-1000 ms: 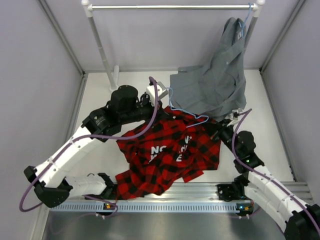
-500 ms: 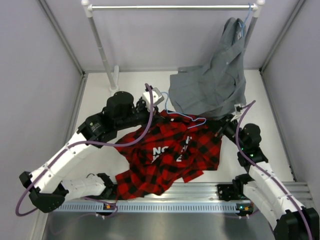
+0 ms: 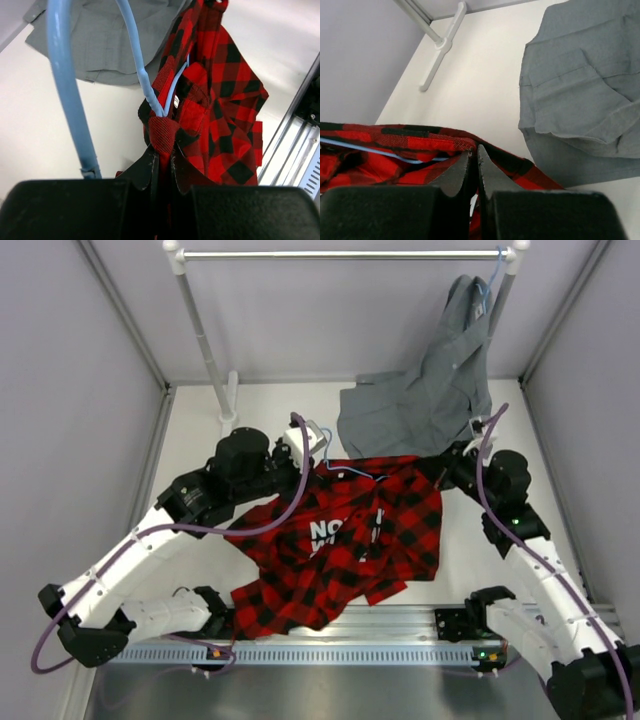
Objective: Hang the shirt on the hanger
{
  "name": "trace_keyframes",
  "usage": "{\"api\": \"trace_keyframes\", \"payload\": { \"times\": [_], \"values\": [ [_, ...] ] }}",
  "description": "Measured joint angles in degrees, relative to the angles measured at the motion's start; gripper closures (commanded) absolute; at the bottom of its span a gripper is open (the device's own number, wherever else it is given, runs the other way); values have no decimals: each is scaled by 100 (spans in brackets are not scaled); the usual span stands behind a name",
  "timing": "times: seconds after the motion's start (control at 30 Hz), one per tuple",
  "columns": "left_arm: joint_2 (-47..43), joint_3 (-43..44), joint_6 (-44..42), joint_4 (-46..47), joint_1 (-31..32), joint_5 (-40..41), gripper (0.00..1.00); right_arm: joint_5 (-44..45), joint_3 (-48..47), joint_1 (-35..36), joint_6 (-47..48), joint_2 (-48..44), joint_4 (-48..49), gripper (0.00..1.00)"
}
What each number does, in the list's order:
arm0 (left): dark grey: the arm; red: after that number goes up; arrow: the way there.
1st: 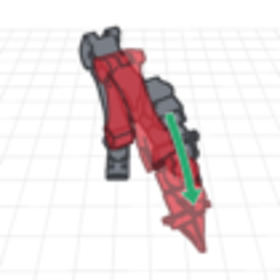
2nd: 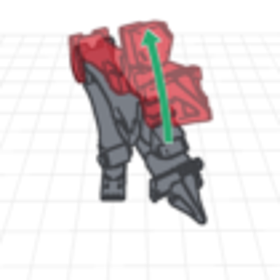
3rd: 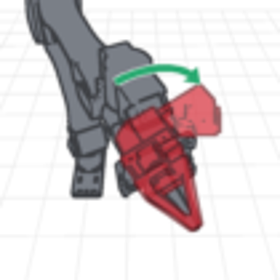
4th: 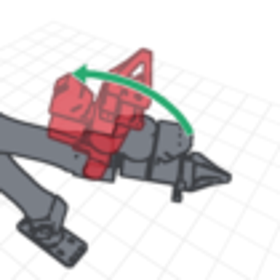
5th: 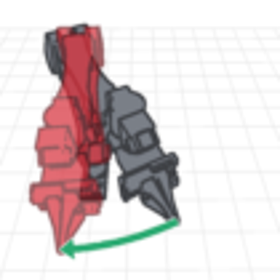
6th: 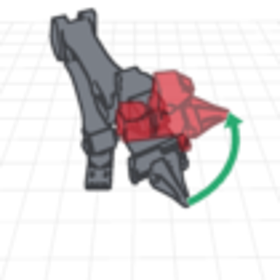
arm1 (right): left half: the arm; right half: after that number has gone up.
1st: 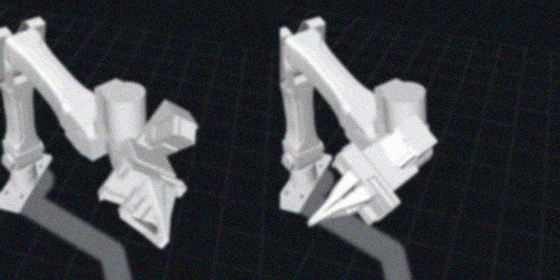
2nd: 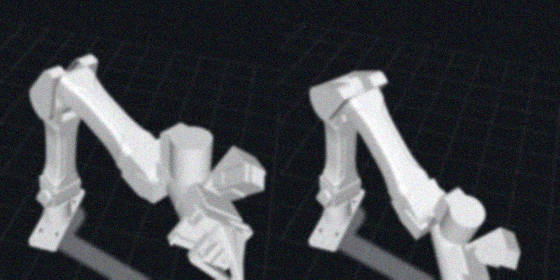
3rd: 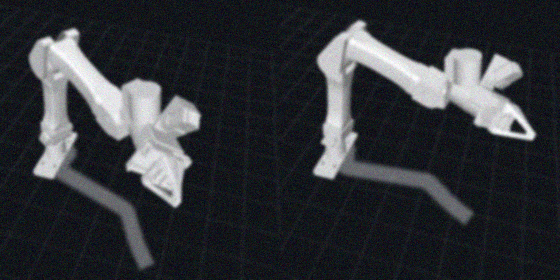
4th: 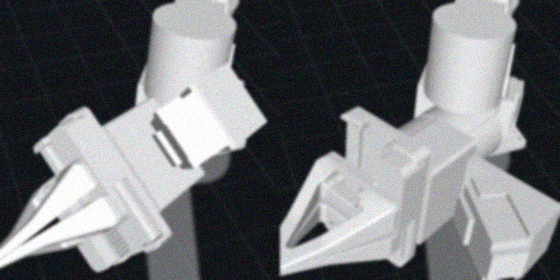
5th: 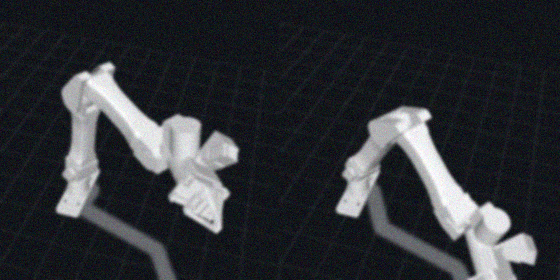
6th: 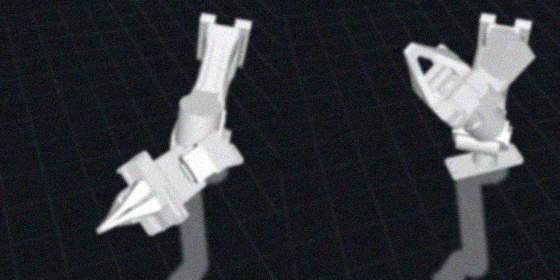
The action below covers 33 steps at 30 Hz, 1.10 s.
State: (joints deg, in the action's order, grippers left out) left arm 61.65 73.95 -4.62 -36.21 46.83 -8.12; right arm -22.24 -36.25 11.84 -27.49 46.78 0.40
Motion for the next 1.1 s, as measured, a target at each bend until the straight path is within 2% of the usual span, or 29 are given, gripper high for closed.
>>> {"api": "trace_keyframes", "payload": {
  "times": [0.17, 0.3, 0.4, 0.53, 0.57, 0.63, 0.77, 0.87, 1.0, 1.1],
  "values": [
    [293, 592, 203, -210, -2, 490, 100, -101, -629, 37, -31, -55, -420, 100],
    [850, 1502, 389, -240, -24, 778, 100, 120, -861, 570, -271, -529, -466, 100],
    [1340, 2315, 490, -232, -35, 586, 100, 575, -835, 1770, -479, -984, -376, 100],
    [1873, 3095, 549, -90, -37, -282, 100, 1298, -568, 3200, -581, -1257, 2, 100],
    [1954, 3141, 562, 2, -35, -479, 100, 1506, -498, 3482, -573, -1215, 90, 96],
    [2050, 3119, 579, 87, -33, -763, 100, 1969, -391, 3998, -525, -1080, 118, 92],
    [2092, 2863, 573, 280, -42, -968, 100, 2686, 2, 4382, -485, -1145, -48, 61],
    [1930, 2426, 529, 645, -87, -1073, 100, 2992, 293, 4404, -424, -1674, -511, 52],
    [1344, 1482, 262, 1064, -142, -1375, 100, 3012, 166, 4404, -96, -2446, -1154, 51],
    [866, 839, 50, 1294, -146, -1725, 100, 2975, -376, 4404, 304, -2621, -1646, 47]
  ]
}}
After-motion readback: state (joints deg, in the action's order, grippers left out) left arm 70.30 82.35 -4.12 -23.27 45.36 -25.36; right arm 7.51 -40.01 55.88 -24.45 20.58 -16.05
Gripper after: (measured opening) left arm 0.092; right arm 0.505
